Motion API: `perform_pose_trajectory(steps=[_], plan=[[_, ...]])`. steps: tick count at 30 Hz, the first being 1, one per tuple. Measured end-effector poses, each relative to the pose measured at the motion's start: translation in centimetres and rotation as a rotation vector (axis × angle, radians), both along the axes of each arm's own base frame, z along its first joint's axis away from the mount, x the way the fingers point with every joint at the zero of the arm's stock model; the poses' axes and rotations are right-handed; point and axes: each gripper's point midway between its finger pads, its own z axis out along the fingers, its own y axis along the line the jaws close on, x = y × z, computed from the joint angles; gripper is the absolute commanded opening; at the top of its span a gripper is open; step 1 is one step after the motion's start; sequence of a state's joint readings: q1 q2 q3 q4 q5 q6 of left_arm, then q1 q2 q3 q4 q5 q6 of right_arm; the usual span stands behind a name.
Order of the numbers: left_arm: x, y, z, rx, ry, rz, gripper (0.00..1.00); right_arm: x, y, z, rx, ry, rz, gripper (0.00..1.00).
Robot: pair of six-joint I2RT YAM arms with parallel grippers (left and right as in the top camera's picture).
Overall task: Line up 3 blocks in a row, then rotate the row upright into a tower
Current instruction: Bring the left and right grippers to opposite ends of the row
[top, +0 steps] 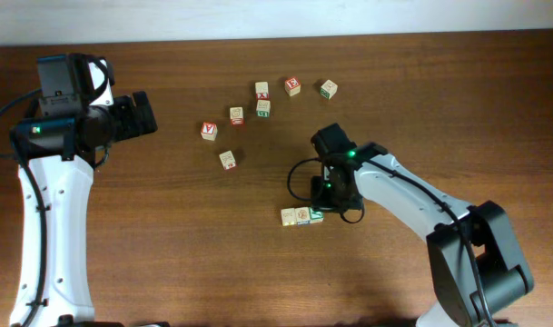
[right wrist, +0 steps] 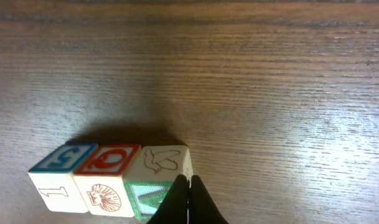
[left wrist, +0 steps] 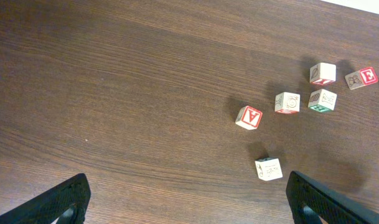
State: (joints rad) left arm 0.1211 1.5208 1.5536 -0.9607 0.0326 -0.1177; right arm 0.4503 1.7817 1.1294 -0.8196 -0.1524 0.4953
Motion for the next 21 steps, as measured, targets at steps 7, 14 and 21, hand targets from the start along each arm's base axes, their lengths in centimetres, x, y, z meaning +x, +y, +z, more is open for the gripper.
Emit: perform_pose_trajectory(steps=[7, 14, 21], plan=[[0.0, 0.0, 0.0, 0.0, 0.0, 0.0, 0.99, 2.6, -3.3, 6.7, 0.154, -0.105, 0.004, 0.04], [-0.6, -2.5, -0.3, -0.116, 0.022, -0.08, 0.99, 1.7, -4.9, 9.4, 0.349, -0.109, 0.085, 0.13], [-1.2, -4.8, -0.4, -0.227, 0.043, -0.152, 0.65, 1.6, -5.0, 9.9, 0.399, -0.115, 0.105, 0.26]])
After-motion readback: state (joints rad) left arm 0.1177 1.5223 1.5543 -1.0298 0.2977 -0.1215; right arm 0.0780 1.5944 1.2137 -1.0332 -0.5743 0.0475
